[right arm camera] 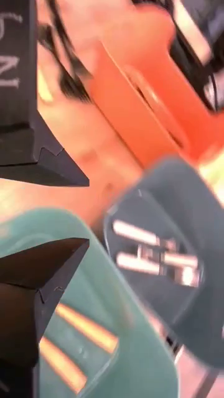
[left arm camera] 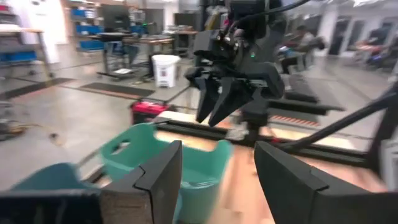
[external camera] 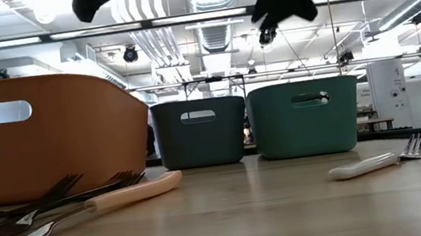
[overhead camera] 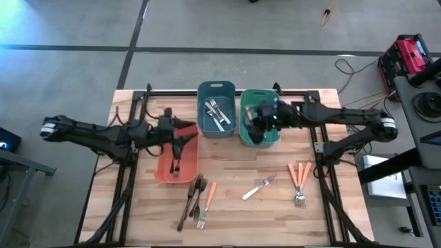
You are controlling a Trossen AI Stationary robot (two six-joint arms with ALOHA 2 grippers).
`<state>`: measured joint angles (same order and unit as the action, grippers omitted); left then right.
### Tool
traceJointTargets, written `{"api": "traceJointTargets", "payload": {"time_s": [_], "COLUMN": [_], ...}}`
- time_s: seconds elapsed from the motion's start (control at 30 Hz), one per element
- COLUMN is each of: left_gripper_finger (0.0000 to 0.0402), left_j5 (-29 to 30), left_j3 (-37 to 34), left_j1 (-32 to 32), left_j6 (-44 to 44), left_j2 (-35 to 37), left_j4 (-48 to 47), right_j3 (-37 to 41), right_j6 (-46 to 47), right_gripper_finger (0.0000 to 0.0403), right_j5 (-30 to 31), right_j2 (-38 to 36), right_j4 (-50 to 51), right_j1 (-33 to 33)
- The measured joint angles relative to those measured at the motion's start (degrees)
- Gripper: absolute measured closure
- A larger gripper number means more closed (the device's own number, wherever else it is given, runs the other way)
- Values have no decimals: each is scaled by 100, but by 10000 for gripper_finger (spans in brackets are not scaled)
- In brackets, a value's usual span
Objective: Sort silverware by color (type)
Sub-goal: Put the white fork into the blue bin
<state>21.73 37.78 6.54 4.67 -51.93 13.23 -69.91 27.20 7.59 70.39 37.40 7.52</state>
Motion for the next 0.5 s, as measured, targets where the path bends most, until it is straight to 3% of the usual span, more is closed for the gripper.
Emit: {"api": "traceJointTargets", "payload": {"time_s": [0.27, 0.5], "left_gripper_finger": [230, 231], "left_j5": [391, 482], "left_j3": [15, 962], "left_j1": [880, 1271], "left_j6": [355, 538], "left_j2": [-888, -2158], "left_j4": [1252, 1069], "right_j3": [0, 4], "right_j6": [-98, -92], "right_gripper_finger": [268, 273], "right_j5": [-8, -8], "right_j2": [-255, -237], "right_j4": [303, 581], "right_j1": [-1161, -2057]}}
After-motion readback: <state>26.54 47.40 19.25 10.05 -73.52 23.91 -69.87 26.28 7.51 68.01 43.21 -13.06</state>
